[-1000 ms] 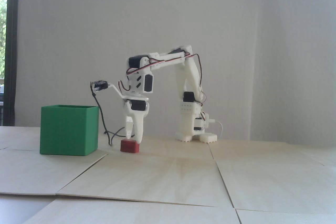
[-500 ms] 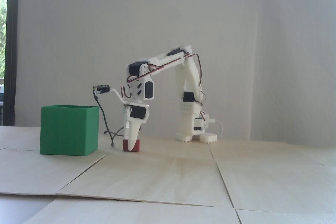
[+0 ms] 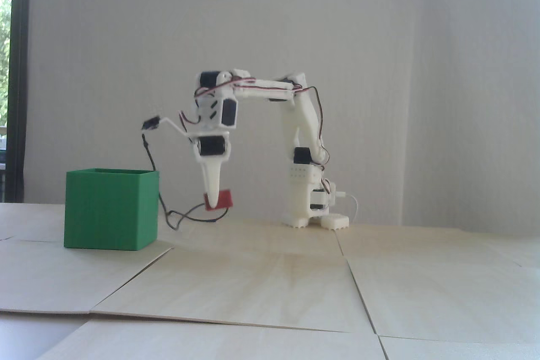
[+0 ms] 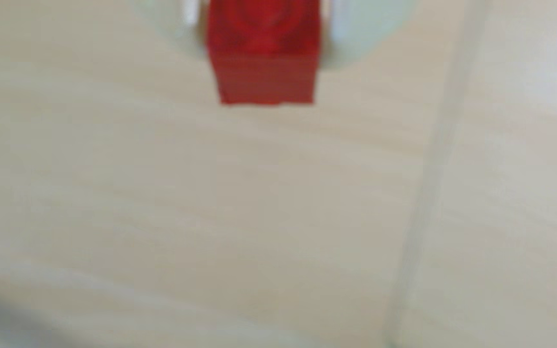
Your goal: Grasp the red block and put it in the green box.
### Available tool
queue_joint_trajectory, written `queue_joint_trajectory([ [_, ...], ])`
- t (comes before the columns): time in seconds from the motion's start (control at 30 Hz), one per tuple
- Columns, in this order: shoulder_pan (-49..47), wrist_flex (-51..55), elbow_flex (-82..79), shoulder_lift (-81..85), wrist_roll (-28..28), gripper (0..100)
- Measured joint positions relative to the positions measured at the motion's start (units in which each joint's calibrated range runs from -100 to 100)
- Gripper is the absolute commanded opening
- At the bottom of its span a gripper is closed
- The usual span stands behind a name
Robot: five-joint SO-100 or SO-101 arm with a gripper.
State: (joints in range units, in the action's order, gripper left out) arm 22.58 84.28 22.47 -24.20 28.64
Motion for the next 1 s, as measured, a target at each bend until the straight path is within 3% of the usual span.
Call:
queue_joint_trajectory([
  [0.17,1.6,7.6,21.1,0.0,-3.9,2],
  [0.33,5.7,7.5,31.8,0.0,-5.9,2],
  [0.67,13.5,-11.5,27.4,0.0,-6.4,2],
  [0.83,13.5,-21.9,21.0,-0.1,-6.4,2],
  [1.0,10.2,-25.6,20.6,-0.1,-6.4,2],
])
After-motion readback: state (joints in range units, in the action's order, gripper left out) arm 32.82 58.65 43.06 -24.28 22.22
